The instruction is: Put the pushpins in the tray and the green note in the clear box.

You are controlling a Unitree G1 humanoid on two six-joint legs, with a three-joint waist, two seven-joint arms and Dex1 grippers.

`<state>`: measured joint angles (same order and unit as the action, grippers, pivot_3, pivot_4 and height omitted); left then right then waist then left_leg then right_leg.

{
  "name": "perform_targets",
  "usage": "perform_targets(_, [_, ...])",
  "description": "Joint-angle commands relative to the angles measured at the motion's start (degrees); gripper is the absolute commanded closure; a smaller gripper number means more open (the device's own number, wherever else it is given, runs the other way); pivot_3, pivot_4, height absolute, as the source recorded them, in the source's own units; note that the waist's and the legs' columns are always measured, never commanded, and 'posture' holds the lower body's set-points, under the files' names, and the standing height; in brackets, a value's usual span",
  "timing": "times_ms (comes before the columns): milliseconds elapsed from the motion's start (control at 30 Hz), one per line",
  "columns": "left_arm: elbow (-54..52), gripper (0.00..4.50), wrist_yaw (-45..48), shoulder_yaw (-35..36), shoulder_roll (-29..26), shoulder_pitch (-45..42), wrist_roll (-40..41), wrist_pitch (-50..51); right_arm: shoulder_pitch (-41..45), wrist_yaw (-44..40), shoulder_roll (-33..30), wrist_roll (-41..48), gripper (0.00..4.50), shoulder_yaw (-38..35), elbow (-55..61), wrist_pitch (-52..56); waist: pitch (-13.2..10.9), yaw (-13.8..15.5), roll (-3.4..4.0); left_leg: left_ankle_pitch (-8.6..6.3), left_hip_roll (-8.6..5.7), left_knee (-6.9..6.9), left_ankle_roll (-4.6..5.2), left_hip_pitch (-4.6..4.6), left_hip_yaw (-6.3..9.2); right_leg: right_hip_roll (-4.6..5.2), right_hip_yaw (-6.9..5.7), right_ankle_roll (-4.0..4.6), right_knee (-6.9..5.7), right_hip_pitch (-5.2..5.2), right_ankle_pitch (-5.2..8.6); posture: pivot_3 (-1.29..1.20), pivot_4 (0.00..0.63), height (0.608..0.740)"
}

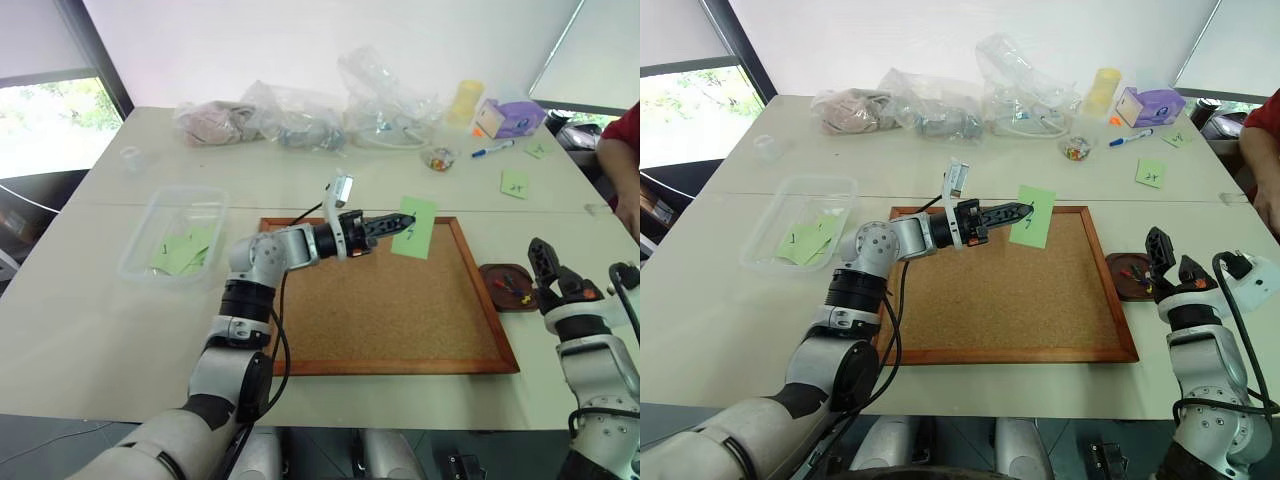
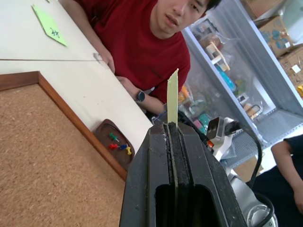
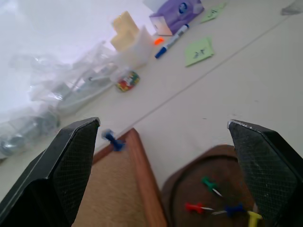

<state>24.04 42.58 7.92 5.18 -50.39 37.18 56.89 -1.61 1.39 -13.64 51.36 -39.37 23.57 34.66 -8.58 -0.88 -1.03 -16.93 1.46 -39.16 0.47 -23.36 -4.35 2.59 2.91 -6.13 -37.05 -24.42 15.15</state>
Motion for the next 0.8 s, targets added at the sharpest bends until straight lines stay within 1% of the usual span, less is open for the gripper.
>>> perform_targets(33, [-0.6,4.50,0.0,0.2,0.2,-1.9,1.4,-1.1,-1.1,-0.8,-1.8,-3.4,0.03,2.0,-1.2,-1.4,0.0,-0.1,0.00,0.00,0.00,0.00,0.00,0.00,0.00,0.00,0.00,0.00,0.00,0.00,0.00,0.00,0.150,0.737])
perform_targets(133, [-0.8,4.50,-0.1,0.2,0.2,-1.8,1.4,-1.0,-3.3,-2.6,-5.1,-9.6,0.03,6.0,-3.2,-1.5,0.0,0.0,0.01,0.00,0.00,0.00,0.00,0.00,0.00,0.00,0.00,0.00,0.00,0.00,0.00,0.00,0.150,0.737])
perform_targets(333, [-1.4,4.50,-0.5,0.0,0.0,-1.3,1.3,-1.2,-3.3,-4.3,-6.7,-13.5,0.03,7.5,-4.5,-3.9,0.0,0.1,0.00,0.00,-0.02,0.00,0.00,0.00,-0.01,0.01,0.01,0.00,0.02,0.00,0.00,0.00,0.150,0.737])
perform_targets(433, [-2.1,4.50,-0.9,-0.7,-0.5,-1.1,0.3,-2.5,-3.7,-5.2,-7.3,-15.5,0.03,7.6,-2.7,-5.7,0.0,0.1,0.00,0.00,-0.02,0.00,0.00,-0.01,-0.01,0.01,0.01,0.00,0.02,0.00,0.00,0.00,0.150,0.737])
perform_targets(533, [-4.0,4.50,-1.5,-2.3,-2.0,-0.7,-1.4,-3.6,-5.6,-8.4,-9.4,-16.3,0.03,8.9,3.3,-6.5,0.0,0.1,0.05,0.00,-0.02,0.00,0.00,-0.01,0.00,0.01,0.01,0.00,0.02,0.00,0.00,0.00,0.150,0.737])
perform_targets(633, [-5.7,4.50,-4.0,-2.5,-4.0,-0.7,-2.9,-5.1,-9.7,-13.8,-13.6,-15.3,0.03,12.1,11.8,-4.2,0.0,0.1,0.07,0.00,-0.01,0.01,0.00,-0.01,0.01,0.01,0.01,0.00,0.02,-0.01,0.00,0.00,0.150,0.737])
perform_targets(733, [-7.1,4.50,-7.2,-0.1,-7.1,-2.0,-2.9,-5.2,-11.9,-16.8,-16.9,-10.3,0.03,13.3,18.8,-0.3,0.0,-0.1,0.04,0.00,0.04,0.01,0.00,0.01,0.02,-0.04,0.01,-0.01,0.01,0.00,0.00,0.00,0.150,0.737])
perform_targets(800, [-9.6,4.50,-8.3,1.9,-10.7,-3.0,-1.7,-4.2,-11.1,-17.6,-19.1,-6.0,0.03,13.8,22.2,2.4,-0.1,-0.2,0.02,0.00,0.07,0.01,0.00,0.02,0.01,-0.04,0.01,0.00,-0.01,0.00,0.00,0.00,0.150,0.737])
